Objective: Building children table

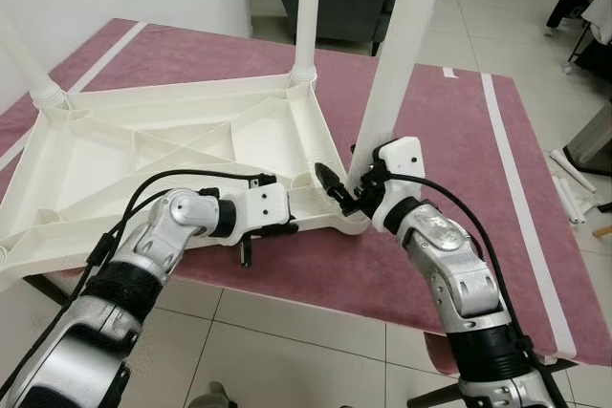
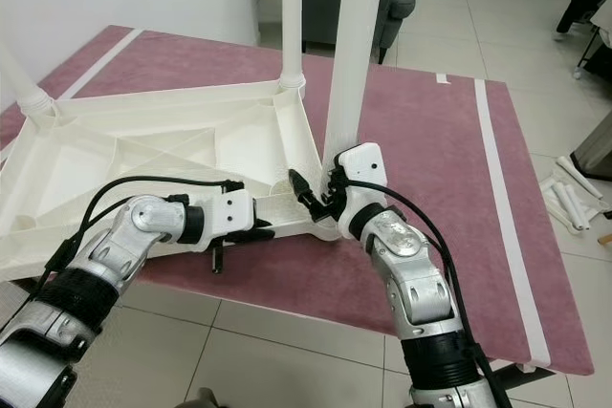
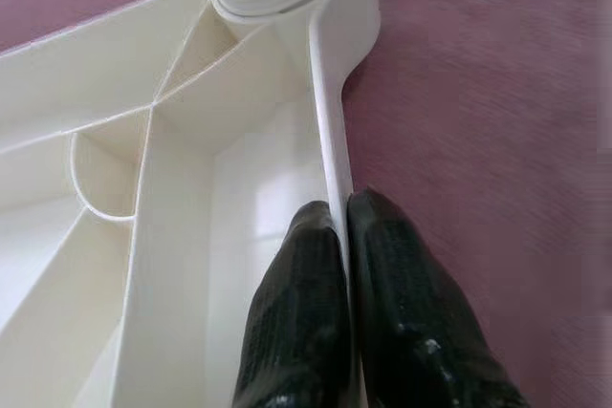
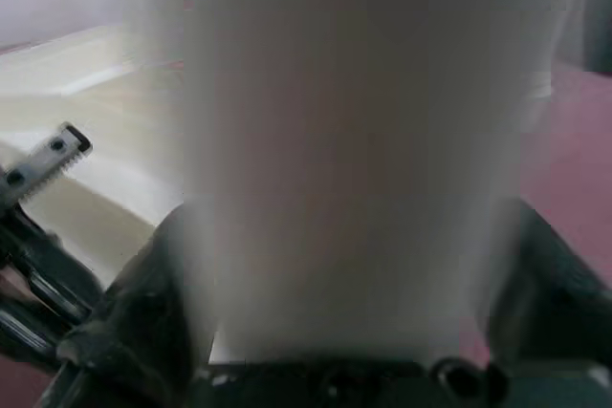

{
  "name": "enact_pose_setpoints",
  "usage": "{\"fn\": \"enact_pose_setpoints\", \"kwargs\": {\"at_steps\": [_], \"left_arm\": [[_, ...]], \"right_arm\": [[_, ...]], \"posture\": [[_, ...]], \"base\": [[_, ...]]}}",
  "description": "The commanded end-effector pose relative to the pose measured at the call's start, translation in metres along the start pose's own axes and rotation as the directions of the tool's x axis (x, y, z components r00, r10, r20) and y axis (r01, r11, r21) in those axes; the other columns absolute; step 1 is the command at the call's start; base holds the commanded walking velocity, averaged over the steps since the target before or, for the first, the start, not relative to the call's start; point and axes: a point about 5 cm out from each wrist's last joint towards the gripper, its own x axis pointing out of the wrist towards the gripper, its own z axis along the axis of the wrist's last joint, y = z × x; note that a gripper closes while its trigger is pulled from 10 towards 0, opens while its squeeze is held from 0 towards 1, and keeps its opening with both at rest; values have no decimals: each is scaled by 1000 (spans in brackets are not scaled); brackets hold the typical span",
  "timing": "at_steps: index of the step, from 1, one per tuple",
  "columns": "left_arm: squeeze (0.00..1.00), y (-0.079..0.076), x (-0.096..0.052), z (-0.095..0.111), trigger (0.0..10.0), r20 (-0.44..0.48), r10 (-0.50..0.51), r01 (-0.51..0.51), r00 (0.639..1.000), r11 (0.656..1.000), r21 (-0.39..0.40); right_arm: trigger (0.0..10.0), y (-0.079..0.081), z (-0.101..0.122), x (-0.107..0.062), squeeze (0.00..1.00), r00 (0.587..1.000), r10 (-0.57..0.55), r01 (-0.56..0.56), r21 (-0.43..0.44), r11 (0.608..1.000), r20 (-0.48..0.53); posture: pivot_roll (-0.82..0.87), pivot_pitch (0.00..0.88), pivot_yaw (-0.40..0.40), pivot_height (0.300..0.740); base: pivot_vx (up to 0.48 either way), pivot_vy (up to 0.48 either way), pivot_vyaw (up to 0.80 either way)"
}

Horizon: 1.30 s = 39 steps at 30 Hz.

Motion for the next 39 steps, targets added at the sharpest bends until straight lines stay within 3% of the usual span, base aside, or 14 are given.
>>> {"fn": "enact_pose_setpoints", "kwargs": {"at_steps": [1, 2, 3, 12, 17, 20, 24, 26, 29, 33, 34, 36, 37, 39], "left_arm": [[0, -6, 0, 28, 10000, 87, -148, 134, 985, 981, 142], [0, -7, -5, 27, 10000, 88, -150, 136, 985, 980, 144], [0, -6, -8, 27, 10000, 87, -146, 133, 985, 981, 144], [0, 0, -11, 28, 10000, 92, -99, 86, 991, 987, 137], [0, 9, 3, 37, 10000, 132, -46, 30, 990, 992, 121], [0, 12, 6, 39, 10000, 140, -37, 20, 989, 993, 119], [0, 33, 29, 54, 10000, 170, 23, -41, 985, 994, 99], [0, 33, 29, 54, 10000, 170, 23, -41, 985, 994, 99], [0, 48, 48, 64, 10000, 153, 83, -97, 985, 992, 83], [0, 52, 58, 61, 10000, 86, 131, -138, 988, 987, 86], [0, 49, 59, 55, 10000, 62, 129, -134, 990, 988, 81], [0, 47, 59, 52, 10000, 49, 124, -128, 991, 989, 76], [0, 44, 59, 46, 10000, 34, 111, -113, 993, 991, 67], [0, 41, 59, 43, 10000, 25, 102, -103, 994, 993, 60]], "right_arm": [[10000, 8, -2, 0, 0, 994, 112, -112, 34, 993, -10], [9020, 10, -4, -3, 0, 986, 163, -162, 49, 986, -24], [0, 12, -7, -5, 0, 978, 204, -202, 70, 977, -31], [0, 18, -10, -7, 0, 961, 274, -269, 126, 955, -27], [0, 5, -26, 8, 0, 992, 3, 11, 111, 994, -123], [0, 1, -29, 11, 0, 986, -69, 85, 103, 991, -149], [0, -11, -47, 20, 0, 868, -420, 445, 40, 895, -264], [0, -11, -47, 20, 0, 868, -420, 445, 40, 895, -264], [0, -13, -60, 18, 0, 724, -606, 646, 16, 763, -329], [0, -1, -60, 26, 0, 739, -596, 635, 32, 771, -314], [863, 5, -57, 29, 0, 782, -555, 590, 51, 806, -284], [863, 9, -55, 30, 0, 809, -527, 559, 62, 827, -263], [10000, 16, -54, 32, 0, 844, -479, 506, 63, 860, -243], [10000, 20, -53, 32, 0, 865, -446, 470, 62, 880, -231]], "posture": [[106, 0, -15, 740], [109, 0, -17, 740], [113, 0, -20, 740], [117, 0, -23, 740], [109, 0, -19, 740], [108, 0, -18, 740], [102, 0, -9, 740], [102, 0, -9, 740], [98, 0, -1, 740], [90, 4, 14, 740], [87, 6, 17, 740], [86, 7, 18, 740], [86, 9, 18, 740], [88, 11, 17, 740]], "base": [[0, 0, 0], [0, 0, 0], [0, 0, 0], [0, 0, 0], [0, 0, 0], [0, 0, 0], [0, 0, 0], [0, 0, 0], [0, 0, 0], [0, 0, 0], [0, 0, 0], [0, 0, 0], [0, 0, 0], [0, 0, 0]]}}
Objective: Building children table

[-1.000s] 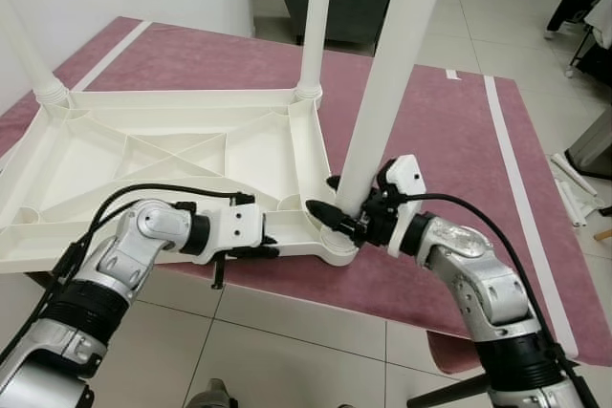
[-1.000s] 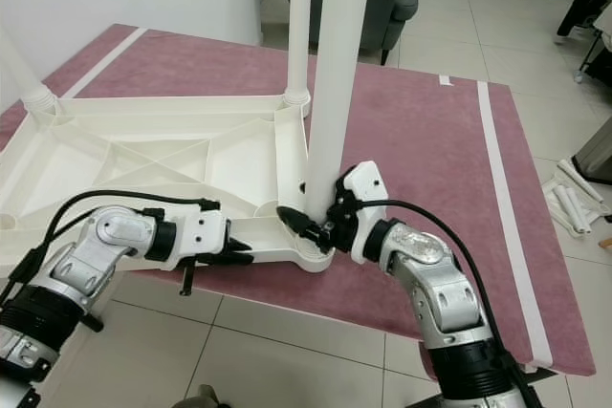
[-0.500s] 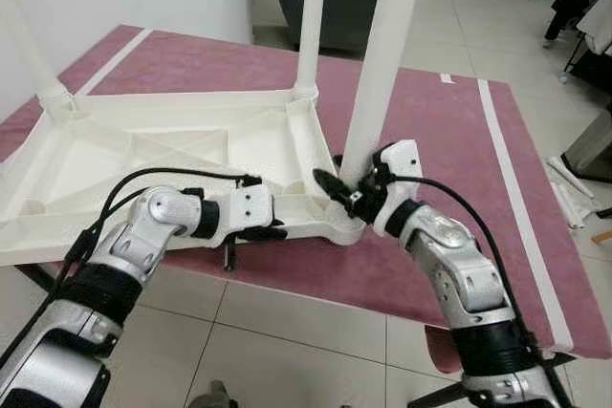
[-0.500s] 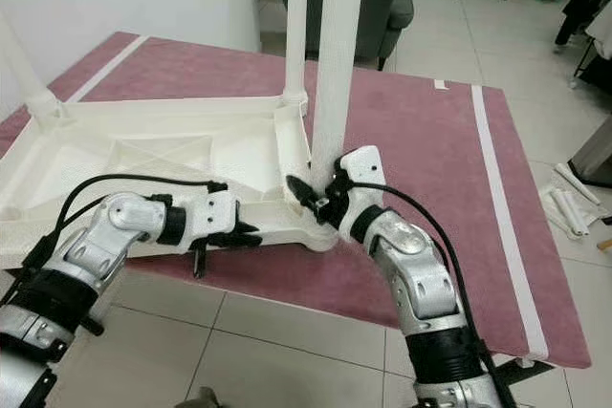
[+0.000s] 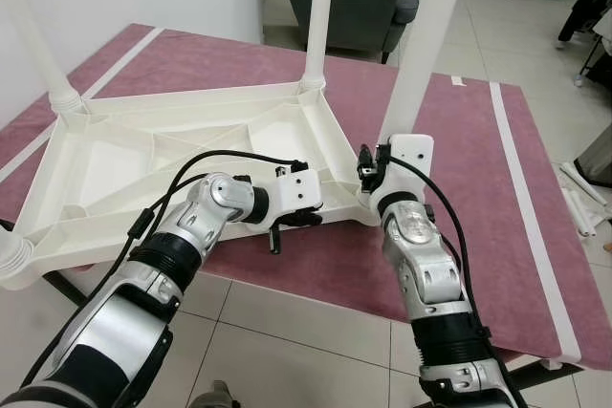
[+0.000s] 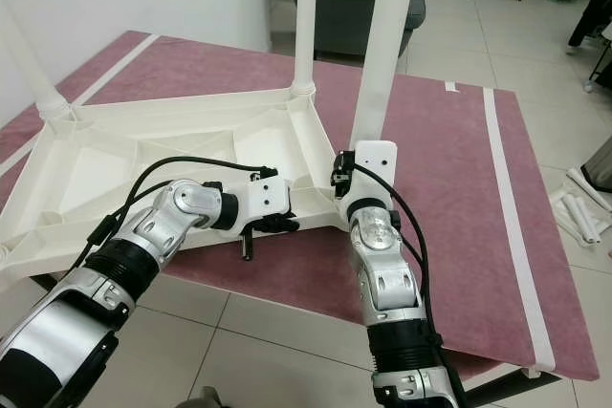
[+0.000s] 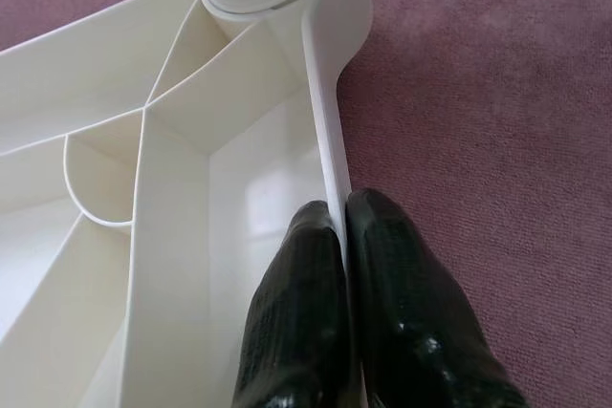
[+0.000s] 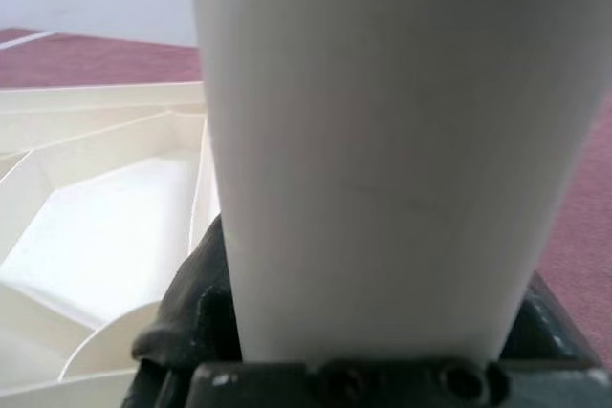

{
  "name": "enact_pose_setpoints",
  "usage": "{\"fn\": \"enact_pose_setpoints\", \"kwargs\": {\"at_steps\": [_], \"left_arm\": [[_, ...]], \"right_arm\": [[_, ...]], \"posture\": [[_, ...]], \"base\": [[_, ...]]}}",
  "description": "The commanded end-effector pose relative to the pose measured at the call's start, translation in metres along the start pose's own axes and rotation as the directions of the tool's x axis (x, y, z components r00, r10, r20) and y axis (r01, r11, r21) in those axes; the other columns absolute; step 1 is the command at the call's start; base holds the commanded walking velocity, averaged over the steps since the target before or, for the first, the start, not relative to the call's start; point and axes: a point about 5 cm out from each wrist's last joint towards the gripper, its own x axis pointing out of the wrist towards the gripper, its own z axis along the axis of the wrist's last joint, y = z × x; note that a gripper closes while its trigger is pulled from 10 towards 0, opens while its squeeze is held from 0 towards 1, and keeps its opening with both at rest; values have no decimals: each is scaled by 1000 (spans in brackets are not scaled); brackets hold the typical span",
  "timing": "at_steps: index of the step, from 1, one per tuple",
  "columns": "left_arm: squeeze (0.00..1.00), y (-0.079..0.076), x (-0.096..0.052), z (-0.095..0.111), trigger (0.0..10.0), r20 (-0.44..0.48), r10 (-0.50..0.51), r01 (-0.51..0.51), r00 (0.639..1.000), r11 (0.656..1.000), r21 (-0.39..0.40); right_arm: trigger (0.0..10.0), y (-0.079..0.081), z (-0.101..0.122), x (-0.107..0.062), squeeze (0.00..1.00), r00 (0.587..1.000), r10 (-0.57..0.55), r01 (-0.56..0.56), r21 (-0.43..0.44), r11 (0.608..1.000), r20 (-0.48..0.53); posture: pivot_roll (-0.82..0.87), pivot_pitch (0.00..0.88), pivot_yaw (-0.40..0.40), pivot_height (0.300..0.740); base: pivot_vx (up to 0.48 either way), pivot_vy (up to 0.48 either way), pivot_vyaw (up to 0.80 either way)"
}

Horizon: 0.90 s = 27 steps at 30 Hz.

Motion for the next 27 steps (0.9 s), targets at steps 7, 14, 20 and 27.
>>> {"fn": "enact_pose_setpoints", "kwargs": {"at_steps": [7, 14, 20, 27], "left_arm": [[1000, -3, 6, 8, 10000, 61, 43, -47, 997, 997, 64], [0, 2, -8, 10, 10000, 123, 71, -76, 990, 996, 40], [0, 4, -29, 8, 10000, 172, 121, -122, 978, 993, -9], [0, -9, -58, -8, 10000, 152, 201, -190, 968, 978, -85]], "right_arm": [[10000, 30, -33, -17, 710, 949, 291, -296, -28, 955, -123], [10000, 16, -12, -16, 0, 948, 320, -319, -33, 947, -3], [10000, 5, -4, -35, 0, 910, 412, -412, -24, 911, 47], [10000, -9, -9, -63, 0, 908, 417, -418, 4, 909, 35]], "posture": [[96, 15, 7, 740], [96, 11, 6, 740], [93, 10, 8, 740], [89, 9, 5, 740]], "base": [[0, 0, 0], [0, 0, 0], [0, 0, 0], [0, 0, 0]]}}
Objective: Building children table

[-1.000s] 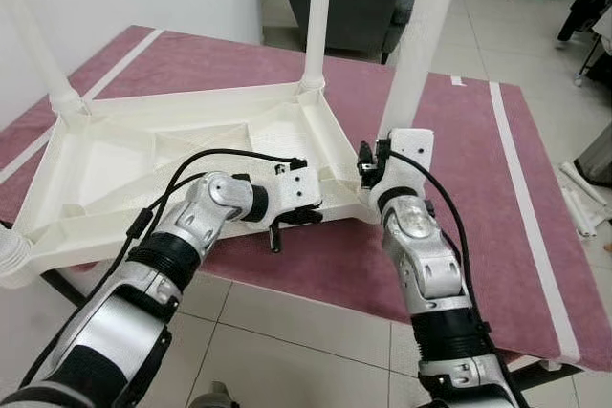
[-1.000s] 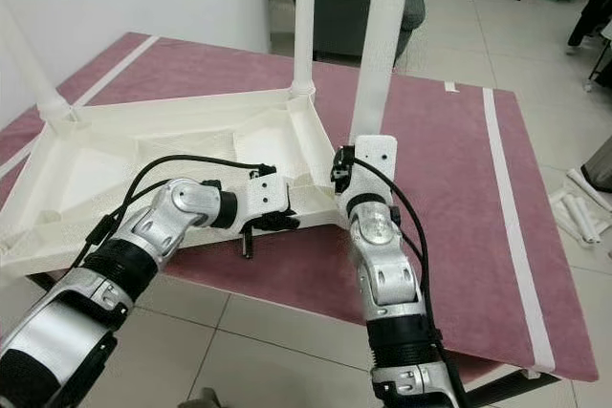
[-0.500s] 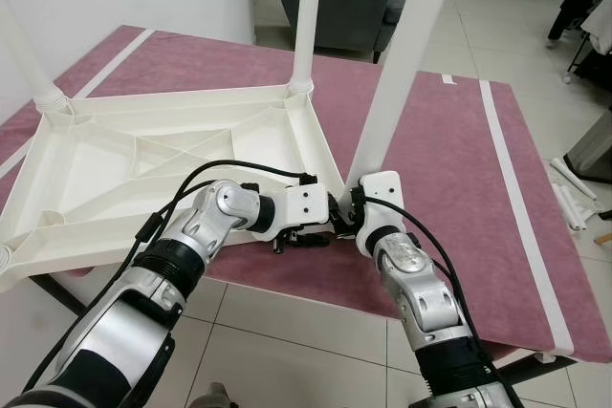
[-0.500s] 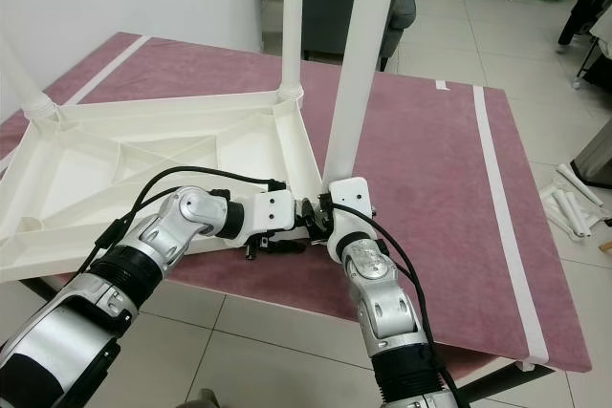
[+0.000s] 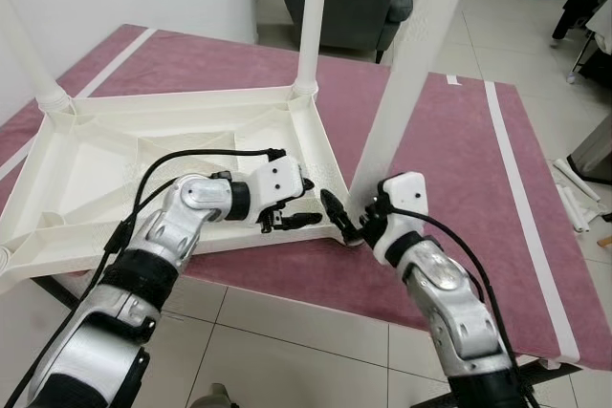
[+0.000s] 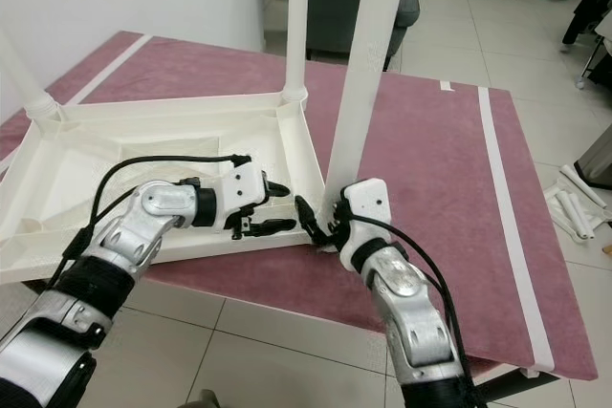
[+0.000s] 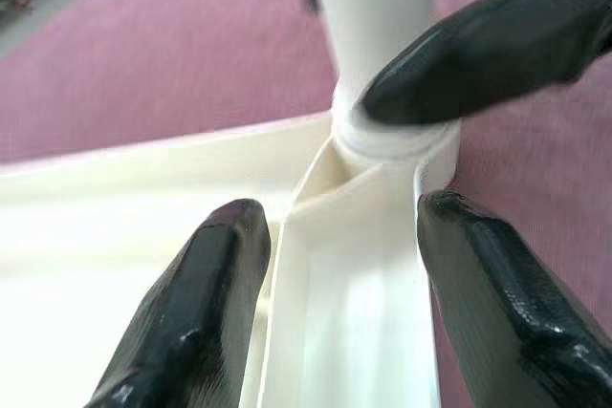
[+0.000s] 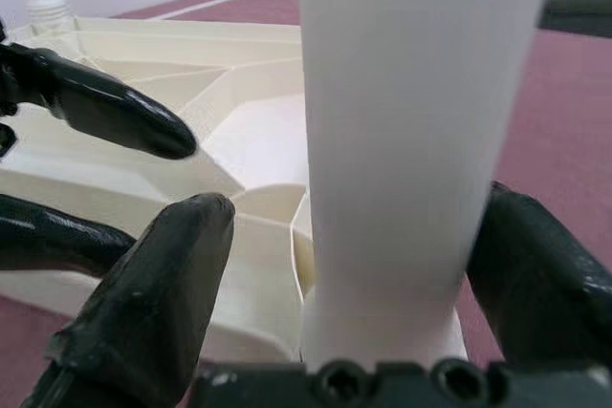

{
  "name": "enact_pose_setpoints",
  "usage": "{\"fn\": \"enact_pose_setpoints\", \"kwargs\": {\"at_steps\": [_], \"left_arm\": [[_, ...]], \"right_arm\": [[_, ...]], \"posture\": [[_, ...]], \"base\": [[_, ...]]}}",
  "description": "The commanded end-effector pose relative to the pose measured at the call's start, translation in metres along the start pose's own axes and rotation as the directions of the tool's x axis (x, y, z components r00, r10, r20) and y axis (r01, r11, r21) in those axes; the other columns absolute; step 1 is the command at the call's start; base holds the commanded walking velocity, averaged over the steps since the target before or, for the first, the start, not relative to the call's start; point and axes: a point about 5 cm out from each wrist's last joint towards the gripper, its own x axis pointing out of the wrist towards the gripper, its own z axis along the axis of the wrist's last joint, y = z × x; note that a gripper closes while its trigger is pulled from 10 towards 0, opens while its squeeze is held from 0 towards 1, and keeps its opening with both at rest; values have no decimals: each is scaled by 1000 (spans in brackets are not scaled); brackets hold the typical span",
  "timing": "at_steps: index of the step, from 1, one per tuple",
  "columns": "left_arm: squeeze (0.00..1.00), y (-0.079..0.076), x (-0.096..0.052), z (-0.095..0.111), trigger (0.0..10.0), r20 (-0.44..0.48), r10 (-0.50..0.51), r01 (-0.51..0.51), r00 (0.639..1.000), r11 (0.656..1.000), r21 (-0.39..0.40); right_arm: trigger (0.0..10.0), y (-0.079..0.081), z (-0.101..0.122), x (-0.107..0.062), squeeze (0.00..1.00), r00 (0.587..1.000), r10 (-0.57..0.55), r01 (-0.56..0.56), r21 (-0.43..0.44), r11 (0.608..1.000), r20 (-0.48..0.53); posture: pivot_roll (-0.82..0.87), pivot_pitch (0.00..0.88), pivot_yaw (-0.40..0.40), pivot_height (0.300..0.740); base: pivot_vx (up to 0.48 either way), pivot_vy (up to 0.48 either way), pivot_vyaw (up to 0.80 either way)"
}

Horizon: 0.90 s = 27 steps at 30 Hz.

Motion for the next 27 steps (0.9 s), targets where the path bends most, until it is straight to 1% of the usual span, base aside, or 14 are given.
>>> {"fn": "enact_pose_setpoints", "kwargs": {"at_steps": [1, 3, 5, 8, 10, 11, 12, 14, 15, 16, 17, 20, 24, 27], "left_arm": [[0, -5, -12, -3, 10000, -5, 25, -25, 1000, 999, -29], [0, -8, -17, -4, 10000, -7, 35, -35, 999, 999, -40], [0, -16, -30, -2, 10000, 4, 83, -83, 997, 993, -86], [0, -20, -38, -1, 10000, 6, 137, -135, 991, 984, -116], [0, -20, -38, -1, 10000, 6, 137, -135, 991, 984, -116], [0, -21, -41, -2, 10000, -1, 179, -177, 984, 974, -138], [0, -21, -41, -2, 10000, -1, 179, -177, 984, 974, -138], [0, -21, -46, -4, 10000, -23, 296, -294, 955, 931, -215], [0, -21, -46, -4, 10000, -23, 296, -294, 955, 931, -215], [0, -24, -48, -4, 10000, -40, 333, -332, 942, 910, -248], [0, -24, -48, -4, 10000, -40, 333, -332, 942, 910, -248], [0, -33, -48, -6, 10000, -83, 358, -367, 930, 883, -292], [0, -39, -45, -6, 10000, -108, 355, -371, 929, 885, -281], [0, -41, -37, -8, 10000, -122, 368, -387, 922, 892, -235]], "right_arm": [[10000, -1, -2, -10, 0, 1000, -14, 15, 14, 1000, -9], [10000, -2, -4, -14, 0, 999, -28, 28, 17, 999, -16], [10000, -8, -15, -27, 0, 993, -105, 106, 31, 994, -52], [10000, -12, -22, -34, 0, 984, -159, 162, 35, 986, -77], [10000, -12, -22, -34, 0, 984, -159, 162, 35, 986, -77], [10000, -12, -25, -36, 0, 983, -160, 163, 35, 986, -89], [10000, -12, -25, -36, 0, 983, -160, 163, 35, 986, -89], [10000, -2, -35, -42, 0, 985, -112, 118, 41, 992, -134], [10000, -2, -35, -42, 0, 985, -112, 118, 41, 992, -134], [10000, 4, -41, -45, 0, 983, -89, 97, 42, 994, -161], [10000, 4, -41, -45, 0, 983, -89, 97, 42, 994, -161], [10000, 12, -58, -57, 0, 971, -60, 65, 16, 998, -230], [10000, 17, -66, -65, 0, 964, -28, 33, 13, 999, -265], [10000, 21, -73, -71, 0, 955, 0, -1, -5, 1000, -295]], "posture": [[89, 8, 5, 740], [89, 8, 5, 740], [94, 6, 8, 740], [96, 4, 9, 740], [96, 4, 9, 740], [96, 2, 10, 740], [96, 2, 10, 740], [97, 0, 7, 740], [97, 0, 7, 740], [101, 0, 2, 740], [101, 0, 2, 740], [110, 0, -6, 740], [111, 0, -10, 740], [109, 0, -14, 740]], "base": [[0, 0, 0], [0, 0, 0], [0, 0, 0], [0, 0, 0], [0, 0, 0], [0, 0, 0], [0, 0, 0], [0, 0, 0], [0, 0, 0], [0, 0, 0], [0, 0, 0], [0, 0, 0], [0, 0, 0], [0, 0, 0]]}}
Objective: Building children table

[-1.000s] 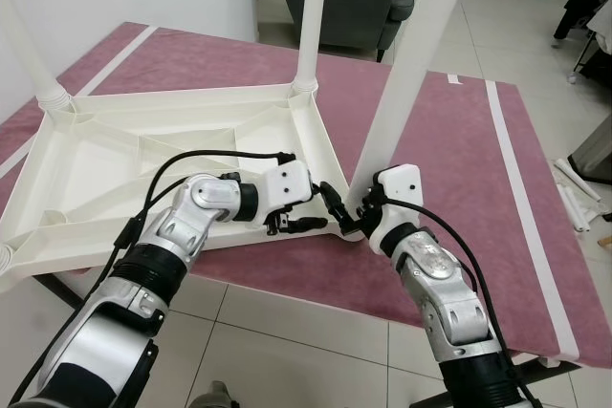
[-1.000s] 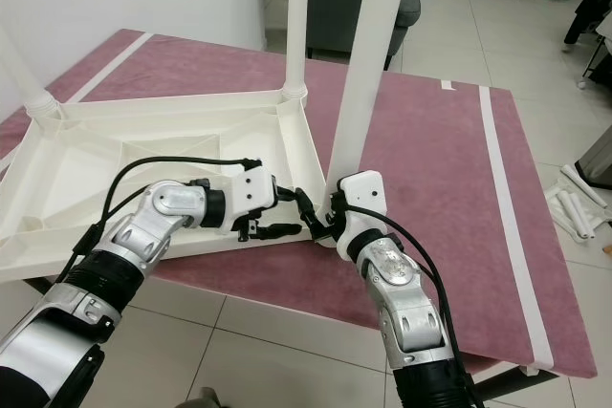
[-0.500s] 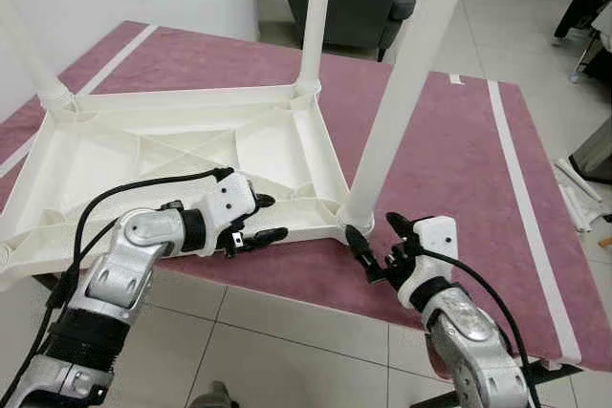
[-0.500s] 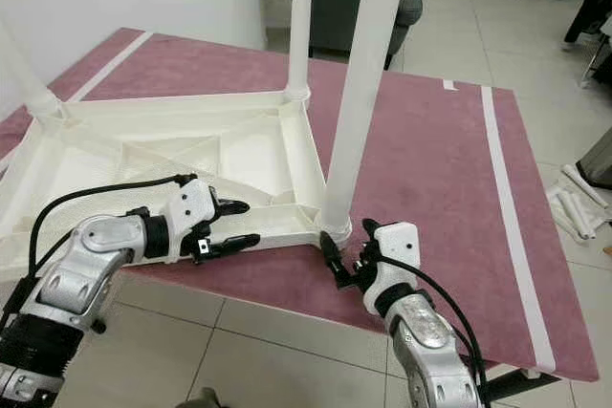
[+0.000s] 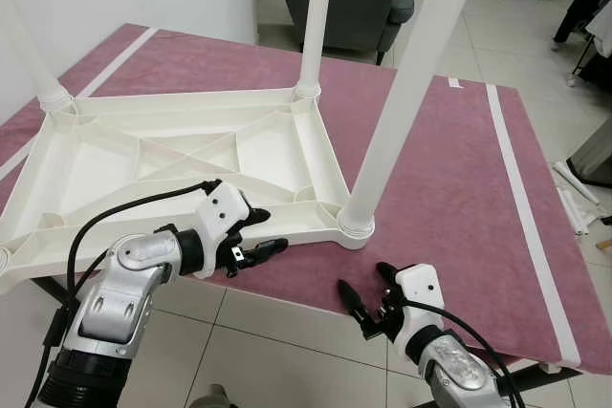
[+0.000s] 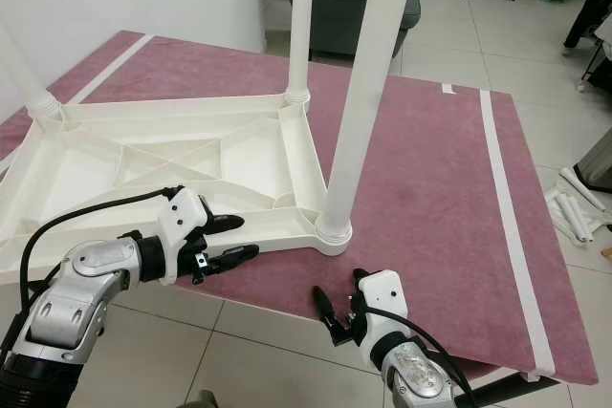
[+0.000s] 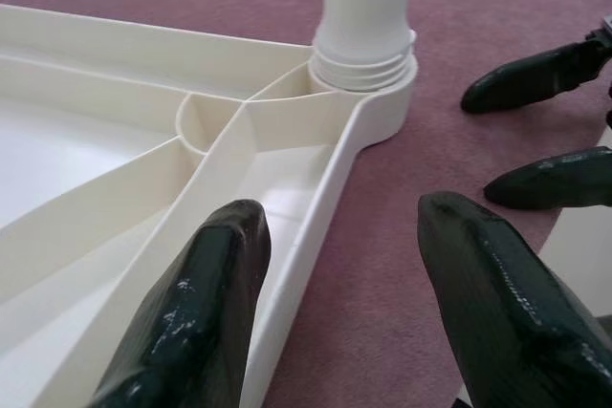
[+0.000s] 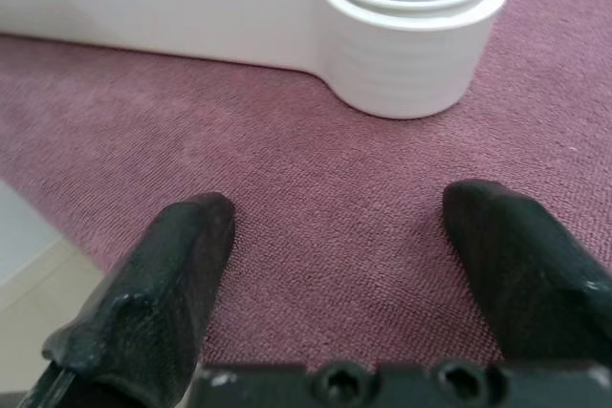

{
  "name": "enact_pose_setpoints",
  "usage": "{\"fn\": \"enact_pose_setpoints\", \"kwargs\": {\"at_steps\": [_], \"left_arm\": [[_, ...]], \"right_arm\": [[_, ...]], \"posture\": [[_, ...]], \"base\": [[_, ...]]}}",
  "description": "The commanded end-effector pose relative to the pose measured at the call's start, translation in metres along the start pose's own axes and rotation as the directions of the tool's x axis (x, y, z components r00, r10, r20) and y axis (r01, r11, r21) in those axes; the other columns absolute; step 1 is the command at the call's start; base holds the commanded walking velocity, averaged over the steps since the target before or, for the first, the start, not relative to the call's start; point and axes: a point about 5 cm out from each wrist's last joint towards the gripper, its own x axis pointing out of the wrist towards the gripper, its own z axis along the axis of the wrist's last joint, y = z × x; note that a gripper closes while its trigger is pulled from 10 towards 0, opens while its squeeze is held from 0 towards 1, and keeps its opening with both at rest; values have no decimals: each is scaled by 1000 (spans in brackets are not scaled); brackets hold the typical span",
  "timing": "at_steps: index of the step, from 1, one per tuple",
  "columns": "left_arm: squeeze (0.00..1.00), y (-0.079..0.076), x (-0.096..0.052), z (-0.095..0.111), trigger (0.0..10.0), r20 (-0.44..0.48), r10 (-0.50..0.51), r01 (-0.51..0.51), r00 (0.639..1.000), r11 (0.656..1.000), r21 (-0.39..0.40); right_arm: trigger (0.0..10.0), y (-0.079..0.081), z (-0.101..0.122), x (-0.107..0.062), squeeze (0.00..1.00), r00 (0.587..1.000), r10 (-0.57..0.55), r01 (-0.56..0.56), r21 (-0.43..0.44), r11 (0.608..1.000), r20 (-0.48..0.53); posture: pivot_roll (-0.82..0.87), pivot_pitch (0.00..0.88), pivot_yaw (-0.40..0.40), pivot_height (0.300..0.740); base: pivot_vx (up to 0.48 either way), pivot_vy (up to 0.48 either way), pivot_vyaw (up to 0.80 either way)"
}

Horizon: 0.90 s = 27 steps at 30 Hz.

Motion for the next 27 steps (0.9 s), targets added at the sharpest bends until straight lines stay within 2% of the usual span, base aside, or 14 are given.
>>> {"fn": "enact_pose_setpoints", "kwargs": {"at_steps": [1, 11, 15, 21, 22, 27], "left_arm": [[0, 11, 3, -3, 10000, -11, 275, -274, 961, 961, 20], [0, 12, 13, 0, 10000, -11, 295, -295, 955, 956, 1], [0, 12, 16, 0, 10000, -26, 274, -274, 961, 962, -17], [0, 8, 18, -2, 10000, -41, 246, -246, 968, 969, 3], [0, 8, 21, -2, 10000, -33, 249, -248, 968, 968, 26], [0, 9, 23, -1, 10000, -32, 256, -254, 966, 966, 40]], "right_arm": [[10000, 4, -11, -3, 0, 999, 25, -25, -3, 1000, -45], [10000, 1, -5, 5, 0, 1000, 5, -5, -11, 1000, 3], [10000, 2, 6, 12, 0, 999, 14, -13, -22, 1000, 51], [10000, 3, 21, 17, 0, 994, 28, -25, -34, 999, 108], [10000, 3, 27, 17, 0, 990, 37, -32, -42, 999, 133], [10000, 3, 31, 18, 0, 988, 43, -36, -49, 998, 148]], "posture": [[108, 0, -17, 740], [103, 0, -18, 740], [107, 0, -18, 740], [108, 0, -18, 740], [107, 0, -19, 740], [104, 0, -19, 740]], "base": [[0, 0, 0], [0, 0, 0], [0, 0, 0], [0, 0, 0], [0, 0, 0], [0, 0, 0]]}}
